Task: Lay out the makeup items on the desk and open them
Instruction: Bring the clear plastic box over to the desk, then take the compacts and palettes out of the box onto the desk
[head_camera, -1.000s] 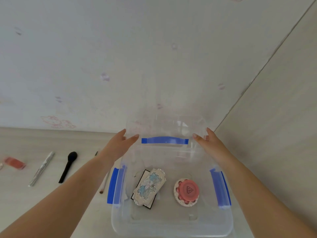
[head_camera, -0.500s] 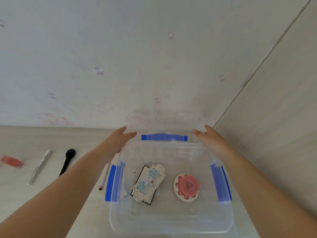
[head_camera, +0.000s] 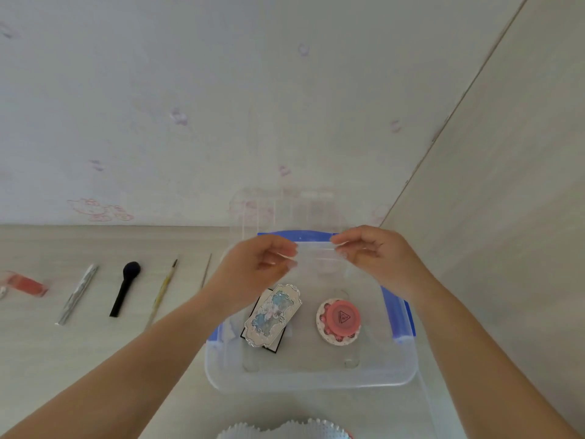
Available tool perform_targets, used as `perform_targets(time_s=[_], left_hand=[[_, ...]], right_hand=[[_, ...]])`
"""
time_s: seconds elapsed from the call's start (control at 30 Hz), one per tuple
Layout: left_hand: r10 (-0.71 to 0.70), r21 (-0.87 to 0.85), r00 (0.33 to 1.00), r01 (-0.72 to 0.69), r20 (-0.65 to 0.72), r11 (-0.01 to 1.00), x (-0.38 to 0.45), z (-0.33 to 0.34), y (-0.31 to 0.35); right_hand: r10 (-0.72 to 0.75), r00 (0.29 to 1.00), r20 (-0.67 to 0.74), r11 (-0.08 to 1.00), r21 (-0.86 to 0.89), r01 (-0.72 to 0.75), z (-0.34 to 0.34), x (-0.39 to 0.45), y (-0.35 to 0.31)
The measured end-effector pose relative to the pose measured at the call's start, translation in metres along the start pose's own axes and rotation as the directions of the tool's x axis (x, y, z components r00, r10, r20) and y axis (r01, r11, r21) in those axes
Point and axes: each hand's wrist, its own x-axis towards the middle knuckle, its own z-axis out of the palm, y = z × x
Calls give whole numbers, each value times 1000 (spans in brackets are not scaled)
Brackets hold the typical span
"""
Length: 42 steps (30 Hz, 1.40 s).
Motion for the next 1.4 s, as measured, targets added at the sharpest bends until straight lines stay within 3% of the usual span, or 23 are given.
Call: perform_targets(time_s=[0.1, 0.17, 0.3, 0.43, 0.57, 0.67, 0.8, 0.97, 1.13, 1.27, 1.4], left_hand=[[-121, 233, 987, 94, 107, 968, 6, 21, -22], [-207, 436, 966, 121, 155, 892, 10, 32, -34], [-351, 726, 916, 104, 197, 679, 12, 48, -56], [-402, 857, 902, 79, 155, 509, 8, 55, -79], [-438, 909, 877, 3, 198, 416, 8, 57, -89], [-403, 933, 897, -28, 182, 359, 8, 60, -92], [-334, 934, 924, -62, 188, 353, 9, 60, -89], [-323, 862, 926, -4, 195, 507, 9, 56, -76], [-342, 578, 928, 199, 148, 791, 2, 43, -44], [-299, 165, 939, 272, 170, 948, -12, 29, -8], [-227, -149, 961, 250, 156, 957, -34, 12, 17]], right_hand=[[62, 990, 129, 977, -209, -34, 12, -4, 15], [116, 960, 253, 919, -394, -7, 21, -2, 29], [279, 881, 383, 573, -802, 168, 40, 2, 55], [388, 863, 324, 286, -932, 221, 51, 0, 71], [403, 861, 309, 236, -945, 228, 60, -5, 83], [362, 882, 302, 223, -947, 233, 66, -7, 91], [348, 885, 309, 210, -946, 248, 63, -5, 90], [304, 911, 279, 295, -937, 189, 56, -2, 77], [194, 962, 191, 611, -791, 34, 33, -14, 30], [141, 990, 18, 887, -446, -118, 25, -34, -4], [146, 985, -93, 987, -58, -152, 33, -44, -16]])
